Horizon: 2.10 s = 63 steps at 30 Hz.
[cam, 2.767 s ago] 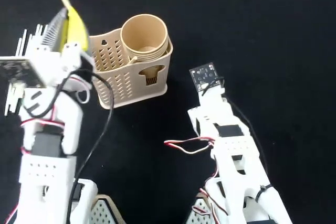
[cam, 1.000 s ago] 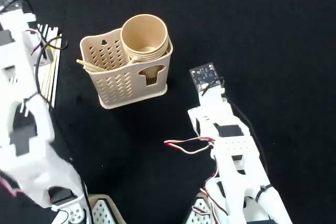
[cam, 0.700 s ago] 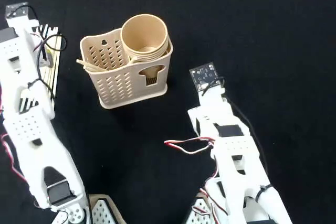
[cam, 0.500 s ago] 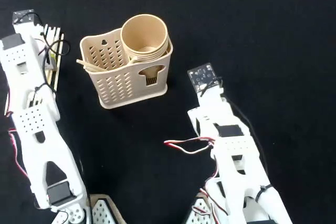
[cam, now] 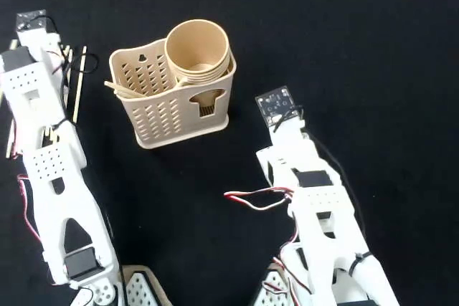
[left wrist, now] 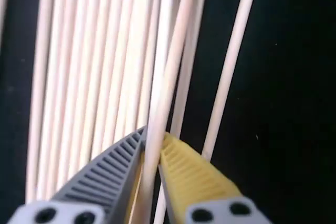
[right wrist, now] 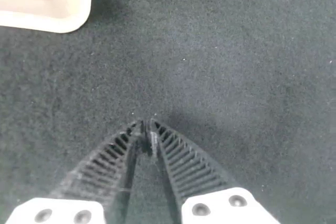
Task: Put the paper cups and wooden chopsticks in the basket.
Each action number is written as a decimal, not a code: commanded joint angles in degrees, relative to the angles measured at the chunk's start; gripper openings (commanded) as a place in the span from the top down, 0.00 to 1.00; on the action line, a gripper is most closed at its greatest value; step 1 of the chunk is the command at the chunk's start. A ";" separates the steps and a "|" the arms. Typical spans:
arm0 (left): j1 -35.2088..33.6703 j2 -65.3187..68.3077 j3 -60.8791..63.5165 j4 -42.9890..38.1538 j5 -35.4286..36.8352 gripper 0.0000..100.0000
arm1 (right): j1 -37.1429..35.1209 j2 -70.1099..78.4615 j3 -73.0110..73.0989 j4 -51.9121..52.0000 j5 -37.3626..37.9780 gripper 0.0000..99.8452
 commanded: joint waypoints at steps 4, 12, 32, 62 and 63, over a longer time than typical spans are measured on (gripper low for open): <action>2.42 -13.45 -2.15 4.22 0.00 0.97 | -0.88 -1.71 -0.40 -1.05 0.53 0.99; 2.15 -23.56 -2.07 4.40 3.87 0.97 | -0.88 -1.71 -0.48 -1.05 0.53 0.99; 5.23 -58.20 -1.10 4.66 17.67 0.97 | -0.88 -1.71 -0.57 -1.05 0.53 0.99; 14.02 -151.47 131.47 -73.93 21.01 0.97 | -0.88 -1.71 -0.31 -1.05 0.53 0.99; 14.02 -153.23 135.60 -78.15 21.01 0.97 | -0.88 -1.71 -0.31 -1.05 0.53 0.99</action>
